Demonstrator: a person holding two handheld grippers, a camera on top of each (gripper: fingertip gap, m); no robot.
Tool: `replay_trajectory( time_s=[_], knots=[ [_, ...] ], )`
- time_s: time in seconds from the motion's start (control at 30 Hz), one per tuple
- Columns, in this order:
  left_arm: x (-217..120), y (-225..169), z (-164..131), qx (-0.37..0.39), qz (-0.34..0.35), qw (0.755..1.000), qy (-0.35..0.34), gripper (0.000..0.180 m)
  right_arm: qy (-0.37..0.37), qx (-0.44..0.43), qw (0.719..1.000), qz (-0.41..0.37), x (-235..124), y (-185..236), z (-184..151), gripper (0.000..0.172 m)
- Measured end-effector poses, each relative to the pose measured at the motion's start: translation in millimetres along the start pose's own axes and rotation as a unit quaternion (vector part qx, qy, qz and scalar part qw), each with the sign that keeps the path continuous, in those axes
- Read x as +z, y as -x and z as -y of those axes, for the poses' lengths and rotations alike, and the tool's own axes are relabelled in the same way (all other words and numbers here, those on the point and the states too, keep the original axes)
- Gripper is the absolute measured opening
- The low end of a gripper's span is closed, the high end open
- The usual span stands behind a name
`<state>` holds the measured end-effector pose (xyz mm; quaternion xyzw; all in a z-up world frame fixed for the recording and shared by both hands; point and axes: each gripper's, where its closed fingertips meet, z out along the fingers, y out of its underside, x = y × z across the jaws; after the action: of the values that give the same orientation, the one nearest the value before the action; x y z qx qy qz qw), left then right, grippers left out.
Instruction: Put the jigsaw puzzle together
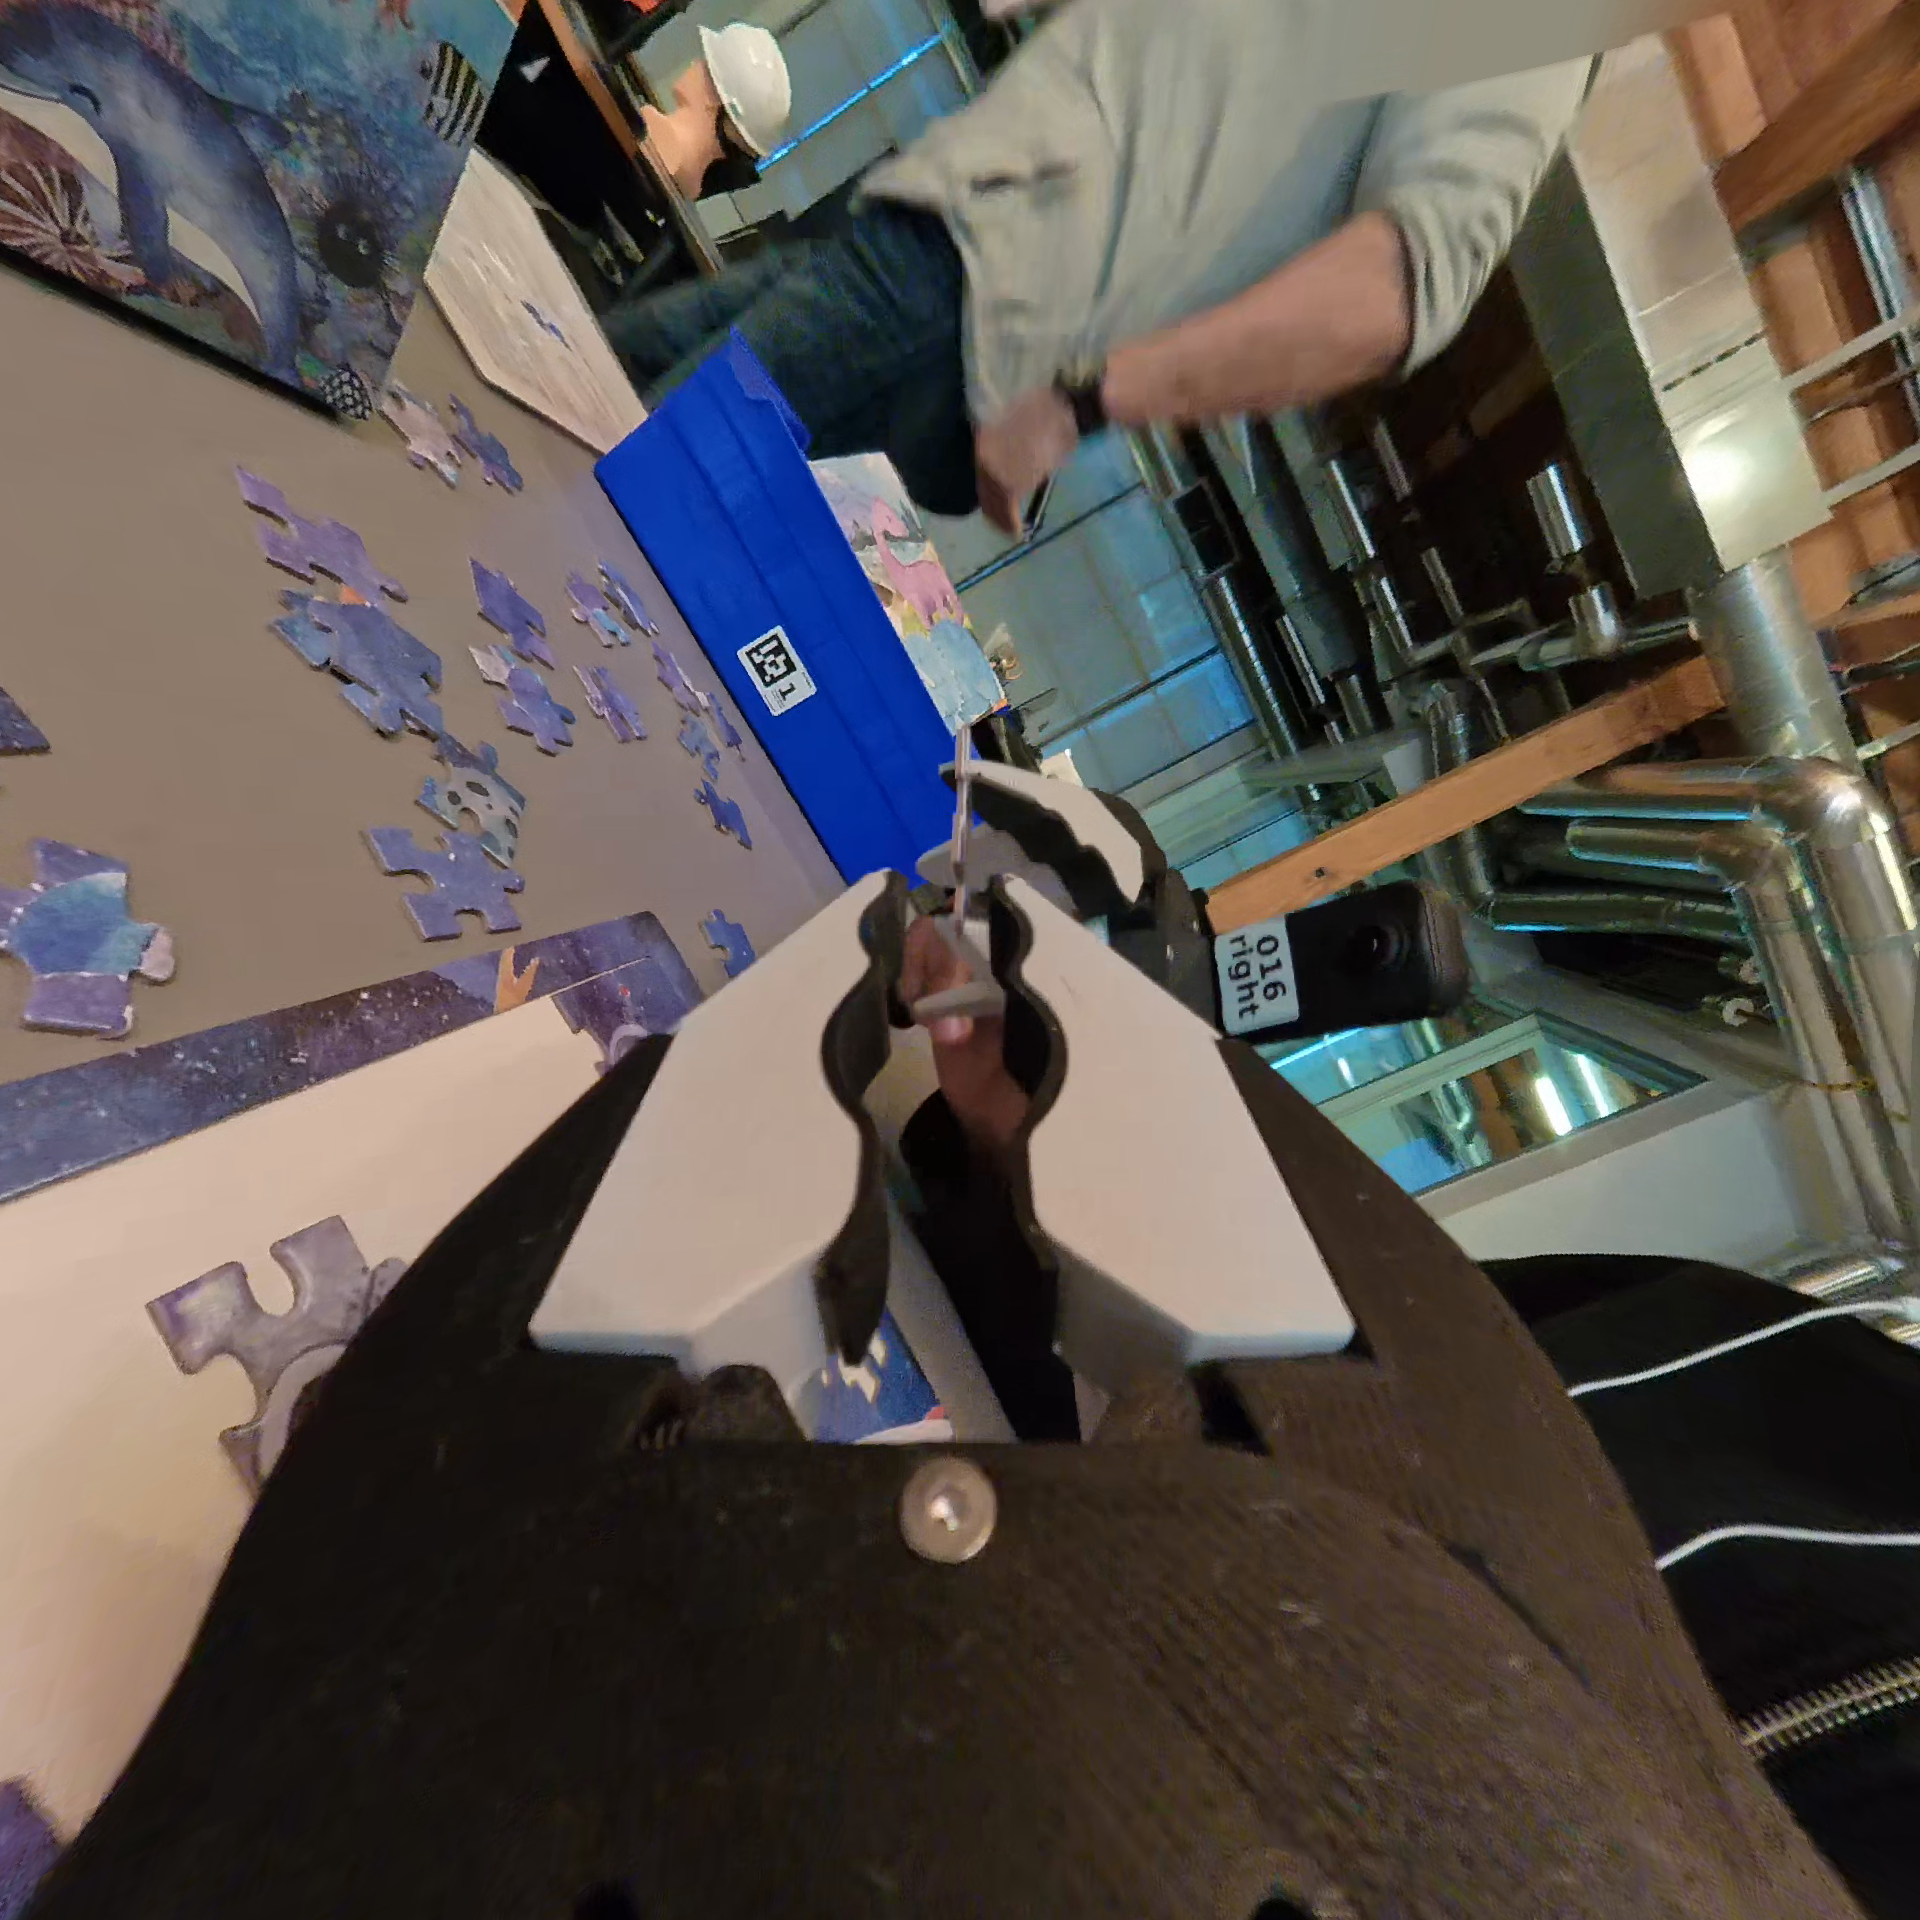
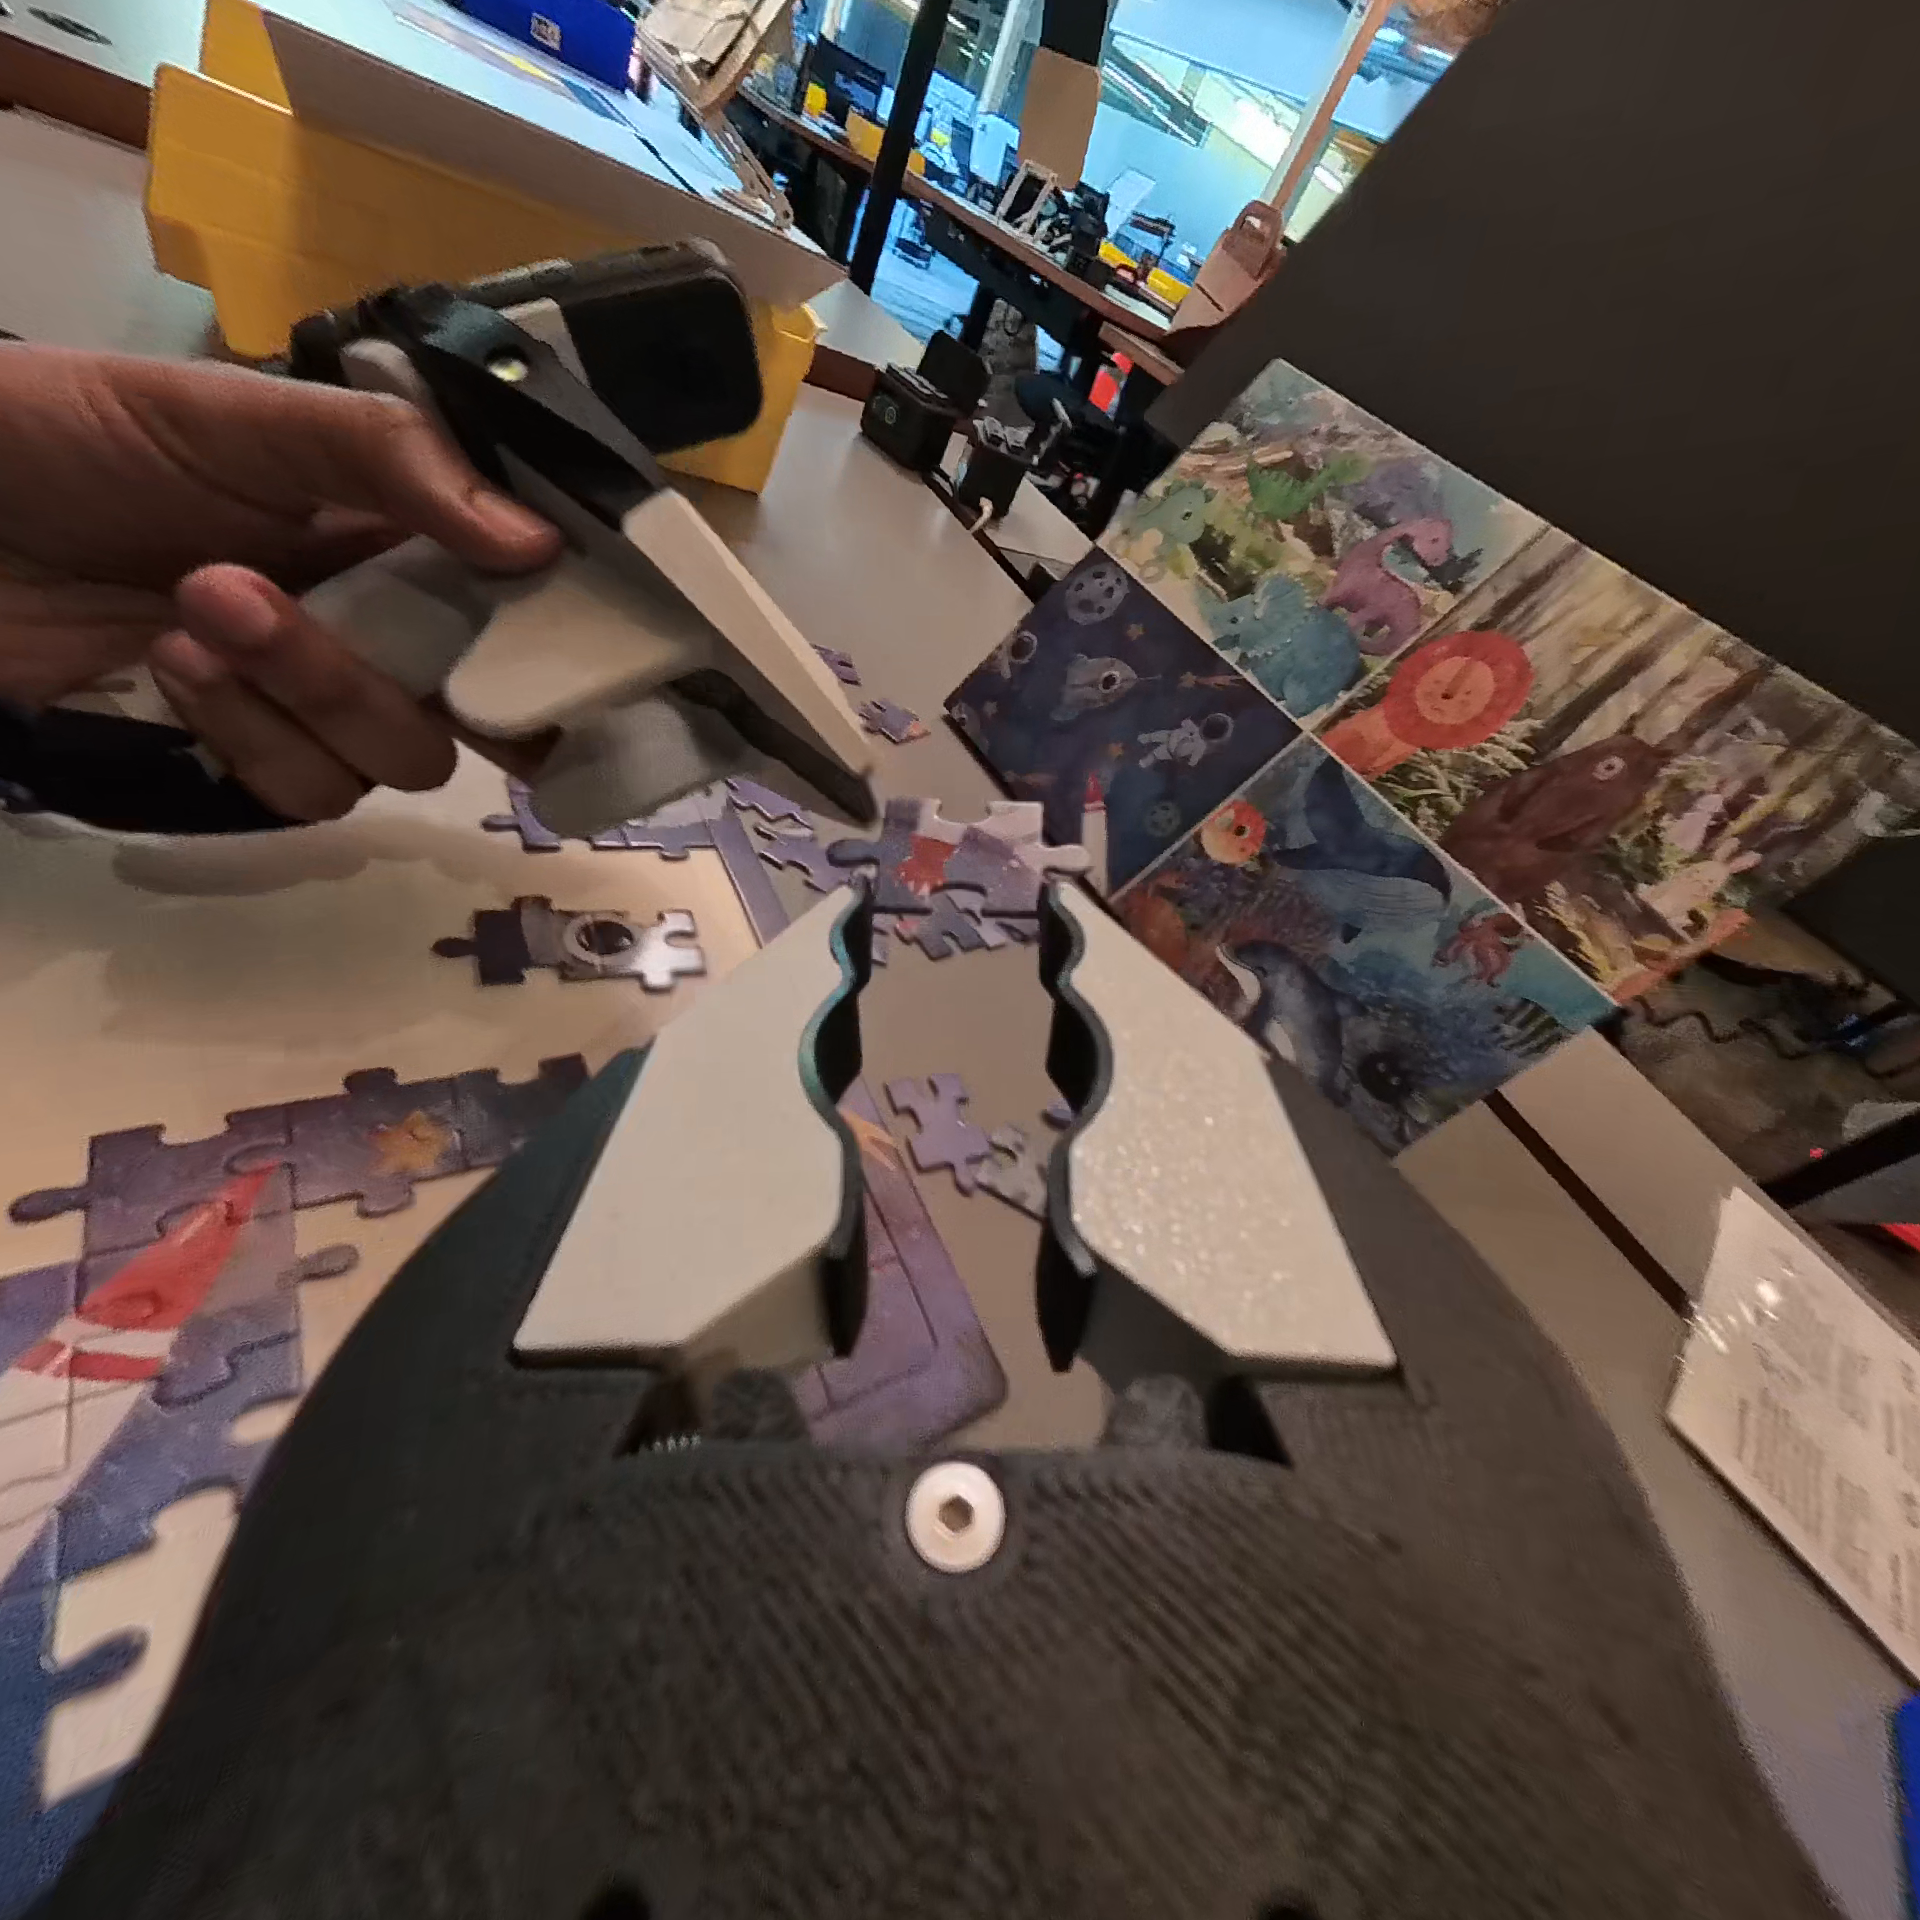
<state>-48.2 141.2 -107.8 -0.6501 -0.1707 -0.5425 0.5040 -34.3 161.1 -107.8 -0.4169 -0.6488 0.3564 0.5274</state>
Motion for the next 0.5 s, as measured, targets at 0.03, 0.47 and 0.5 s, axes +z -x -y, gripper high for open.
replay_trajectory(
  time_s=[0.03,0.47,0.5],
  knots=[
    [-1,0,-1,0.012,0.005,1.000,0.005,0.017,0.002,0.006,1.000,0.002,-5,-4,-3,0.030],
    [1,49,-79,0.314,0.204,0.890,0.261,0.042,0.119,0.074,0.958,0.249,-36,70,-64,0.031],
    [1,52,-84,0.329,0.210,0.878,0.275,0.042,0.127,0.075,0.955,0.259,-36,74,-67,0.031]
  ],
)
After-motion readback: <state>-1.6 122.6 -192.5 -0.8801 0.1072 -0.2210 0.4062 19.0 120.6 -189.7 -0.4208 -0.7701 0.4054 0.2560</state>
